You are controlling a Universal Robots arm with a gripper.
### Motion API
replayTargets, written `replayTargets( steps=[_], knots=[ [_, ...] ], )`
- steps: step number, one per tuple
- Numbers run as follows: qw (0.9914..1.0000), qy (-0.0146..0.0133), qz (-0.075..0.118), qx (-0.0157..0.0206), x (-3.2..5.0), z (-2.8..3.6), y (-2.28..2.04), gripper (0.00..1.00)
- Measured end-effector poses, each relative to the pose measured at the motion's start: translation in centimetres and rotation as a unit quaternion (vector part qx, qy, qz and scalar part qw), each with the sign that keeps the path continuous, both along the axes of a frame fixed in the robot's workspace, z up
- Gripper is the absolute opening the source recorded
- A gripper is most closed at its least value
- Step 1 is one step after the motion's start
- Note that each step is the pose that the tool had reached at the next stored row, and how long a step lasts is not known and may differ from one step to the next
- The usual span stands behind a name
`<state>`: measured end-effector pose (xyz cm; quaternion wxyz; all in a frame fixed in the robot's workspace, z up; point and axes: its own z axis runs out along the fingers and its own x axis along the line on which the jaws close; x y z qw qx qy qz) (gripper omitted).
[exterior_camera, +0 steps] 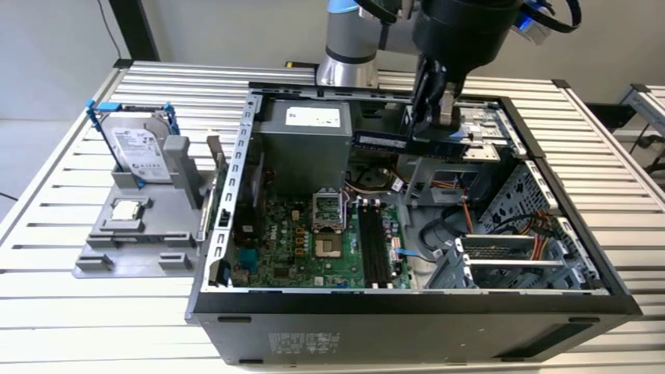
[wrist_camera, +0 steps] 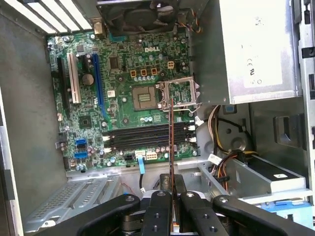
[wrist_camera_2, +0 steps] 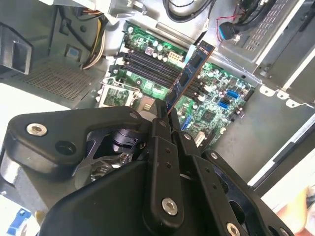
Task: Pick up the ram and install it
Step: 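Pick up the ram and move it above insertion slot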
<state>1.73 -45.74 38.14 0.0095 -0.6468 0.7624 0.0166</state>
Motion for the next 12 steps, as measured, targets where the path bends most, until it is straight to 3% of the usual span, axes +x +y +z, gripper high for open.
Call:
replayTargets(
  steps=[6,12],
  knots=[
    [0.99962,0.0000,-0.028,0.0000,0.00,0.00,0.00,0.00],
    [0.99841,0.0000,-0.056,0.0000,0.00,0.00,0.00,0.00]
  ],
)
